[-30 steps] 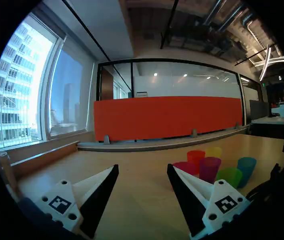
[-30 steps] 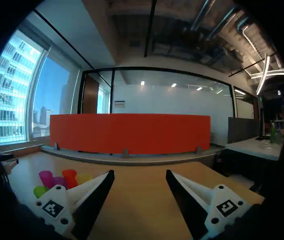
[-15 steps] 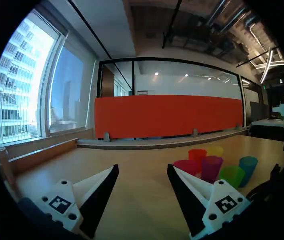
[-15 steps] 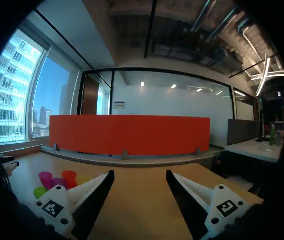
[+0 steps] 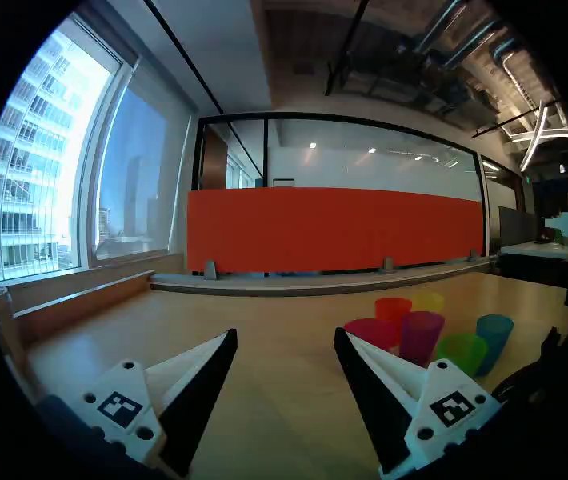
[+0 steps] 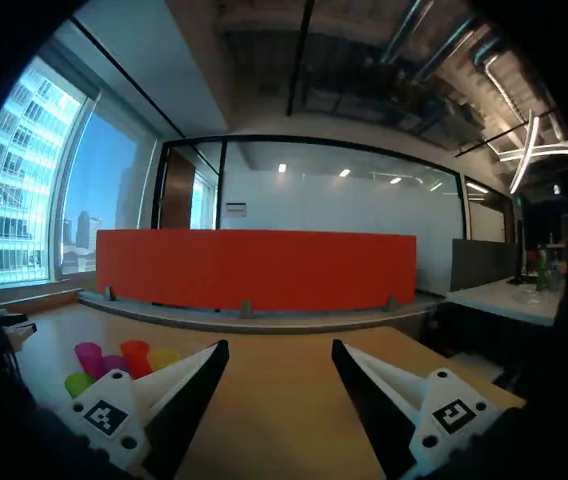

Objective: Pour water

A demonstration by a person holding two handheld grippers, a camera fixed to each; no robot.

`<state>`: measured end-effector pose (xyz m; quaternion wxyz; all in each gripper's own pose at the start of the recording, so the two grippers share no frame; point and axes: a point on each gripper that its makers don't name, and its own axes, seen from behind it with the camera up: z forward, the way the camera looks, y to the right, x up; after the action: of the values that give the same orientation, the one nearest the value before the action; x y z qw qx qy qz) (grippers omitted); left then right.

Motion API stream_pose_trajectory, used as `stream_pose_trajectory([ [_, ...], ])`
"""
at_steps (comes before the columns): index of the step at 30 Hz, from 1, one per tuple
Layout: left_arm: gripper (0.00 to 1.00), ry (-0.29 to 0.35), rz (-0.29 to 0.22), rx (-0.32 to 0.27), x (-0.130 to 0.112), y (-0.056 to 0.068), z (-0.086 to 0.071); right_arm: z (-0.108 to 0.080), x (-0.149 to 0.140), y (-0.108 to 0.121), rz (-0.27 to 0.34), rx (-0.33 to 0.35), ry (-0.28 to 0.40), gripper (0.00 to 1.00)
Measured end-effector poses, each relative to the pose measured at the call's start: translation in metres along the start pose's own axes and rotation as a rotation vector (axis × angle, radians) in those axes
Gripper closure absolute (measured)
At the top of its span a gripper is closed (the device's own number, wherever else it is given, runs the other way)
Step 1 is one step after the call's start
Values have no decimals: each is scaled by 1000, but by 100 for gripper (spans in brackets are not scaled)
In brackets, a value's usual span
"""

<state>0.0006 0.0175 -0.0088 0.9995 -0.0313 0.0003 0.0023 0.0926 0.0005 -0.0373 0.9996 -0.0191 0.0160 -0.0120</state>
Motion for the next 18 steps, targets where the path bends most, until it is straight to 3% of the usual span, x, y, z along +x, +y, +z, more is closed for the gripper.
stream_pose_trajectory([
  [18,10,-3,0,0,-1,-1,1,-2,-2,4,-2,2,5,0],
])
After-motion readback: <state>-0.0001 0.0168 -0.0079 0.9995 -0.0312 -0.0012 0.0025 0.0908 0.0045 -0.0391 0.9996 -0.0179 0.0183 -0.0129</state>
